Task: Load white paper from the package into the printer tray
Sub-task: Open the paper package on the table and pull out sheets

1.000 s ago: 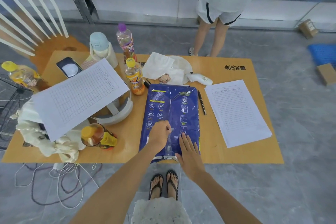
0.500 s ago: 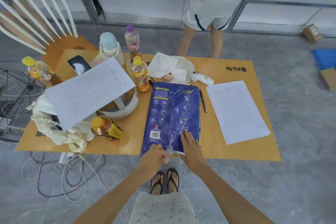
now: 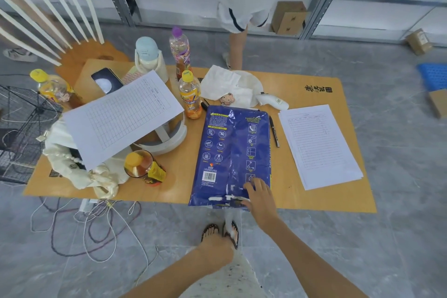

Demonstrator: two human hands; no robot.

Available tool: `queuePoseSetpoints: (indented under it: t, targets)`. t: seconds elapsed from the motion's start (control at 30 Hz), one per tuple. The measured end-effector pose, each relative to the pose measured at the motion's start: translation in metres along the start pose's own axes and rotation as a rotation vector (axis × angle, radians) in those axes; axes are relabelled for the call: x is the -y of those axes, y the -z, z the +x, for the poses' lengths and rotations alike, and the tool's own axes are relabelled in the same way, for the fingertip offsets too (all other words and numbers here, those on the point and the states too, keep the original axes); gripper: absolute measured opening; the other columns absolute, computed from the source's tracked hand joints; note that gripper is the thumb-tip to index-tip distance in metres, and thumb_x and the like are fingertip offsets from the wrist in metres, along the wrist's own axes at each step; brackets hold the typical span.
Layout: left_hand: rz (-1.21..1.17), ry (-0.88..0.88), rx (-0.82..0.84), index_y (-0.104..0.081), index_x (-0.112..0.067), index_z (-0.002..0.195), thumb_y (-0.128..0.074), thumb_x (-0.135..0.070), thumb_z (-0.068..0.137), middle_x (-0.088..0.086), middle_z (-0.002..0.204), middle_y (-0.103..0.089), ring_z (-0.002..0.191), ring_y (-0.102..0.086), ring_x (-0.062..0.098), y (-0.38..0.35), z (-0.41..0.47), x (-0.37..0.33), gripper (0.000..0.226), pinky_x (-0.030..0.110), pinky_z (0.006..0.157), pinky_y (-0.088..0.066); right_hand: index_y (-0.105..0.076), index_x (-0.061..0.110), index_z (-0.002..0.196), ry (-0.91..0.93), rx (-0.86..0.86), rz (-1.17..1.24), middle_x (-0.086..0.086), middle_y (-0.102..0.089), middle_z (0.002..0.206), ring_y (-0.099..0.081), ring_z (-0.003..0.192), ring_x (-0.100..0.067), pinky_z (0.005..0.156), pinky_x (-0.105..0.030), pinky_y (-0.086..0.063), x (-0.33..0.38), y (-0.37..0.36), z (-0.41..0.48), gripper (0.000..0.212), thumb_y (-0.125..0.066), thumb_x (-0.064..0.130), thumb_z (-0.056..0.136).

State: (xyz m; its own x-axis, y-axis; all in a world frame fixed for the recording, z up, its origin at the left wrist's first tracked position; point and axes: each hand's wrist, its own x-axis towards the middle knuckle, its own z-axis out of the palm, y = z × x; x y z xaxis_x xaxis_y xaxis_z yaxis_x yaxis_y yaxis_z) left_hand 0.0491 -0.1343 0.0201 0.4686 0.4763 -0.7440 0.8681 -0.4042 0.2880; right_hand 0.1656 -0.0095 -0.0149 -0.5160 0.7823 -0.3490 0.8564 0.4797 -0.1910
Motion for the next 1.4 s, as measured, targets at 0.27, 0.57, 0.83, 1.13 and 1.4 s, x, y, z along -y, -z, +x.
queuePoseSetpoints:
  t: [0.27,0.57,0.83,1.13,1.4]
  targets:
    - [-0.435,0.434,-0.801,-0.058,-0.02,0.12,-0.069,-0.032,0.082,0.001,0.123,-0.058,0.116,-0.054,0.02,0.007,0.005,0.049,0.041,0.029,0.096,-0.045,-0.057,0.008,0.095,-0.134,-0.188,0.414,-0.004,-0.061,0.096,-0.055,0.086,-0.021,0.067,-0.03,-0.046,-0.015,0.013,-0.007,0.005,-0.056,0.012,0.092]
    - [-0.458,0.668,-0.717,-0.035,-0.022,0.14,-0.069,-0.04,0.082,0.007,0.149,-0.033,0.139,-0.029,0.028,0.01,0.024,0.089,0.07,0.038,0.106,-0.038,-0.052,0.008,0.086,-0.671,-0.38,0.921,-0.005,-0.058,0.075,-0.051,0.067,-0.024,0.055,-0.028,-0.039,-0.056,0.022,-0.005,0.006,-0.052,0.012,0.091]
    - [-1.374,0.838,-1.217,-0.054,-0.006,0.111,-0.049,-0.01,0.094,0.011,0.099,-0.062,0.082,-0.056,0.024,0.006,0.011,0.118,0.017,0.027,0.062,-0.039,-0.053,-0.002,0.107,-0.851,-0.3,0.992,-0.016,-0.062,0.092,-0.054,0.078,-0.027,0.061,-0.029,-0.041,-0.066,0.025,0.016,0.019,-0.05,0.011,0.094]
    - [-0.938,1.008,-1.082,-0.045,-0.01,0.08,-0.061,0.001,0.08,0.01,0.07,-0.052,0.063,-0.05,0.029,0.005,0.004,0.129,0.019,0.032,0.05,-0.035,-0.054,0.005,0.106,-0.347,-0.193,0.133,-0.01,-0.055,0.11,-0.054,0.098,-0.028,0.058,-0.036,-0.044,-0.025,0.034,0.017,0.02,-0.051,-0.001,0.087]
    - [-0.144,0.453,-0.866,-0.069,-0.026,0.083,-0.084,-0.017,0.05,-0.007,0.089,-0.067,0.087,-0.06,0.016,0.013,0.006,0.116,0.038,0.028,0.072,-0.045,-0.069,0.007,0.107,0.221,0.015,-0.079,-0.018,-0.068,0.11,-0.068,0.098,-0.033,0.081,-0.039,-0.058,0.006,0.017,0.006,0.062,-0.092,0.027,0.053]
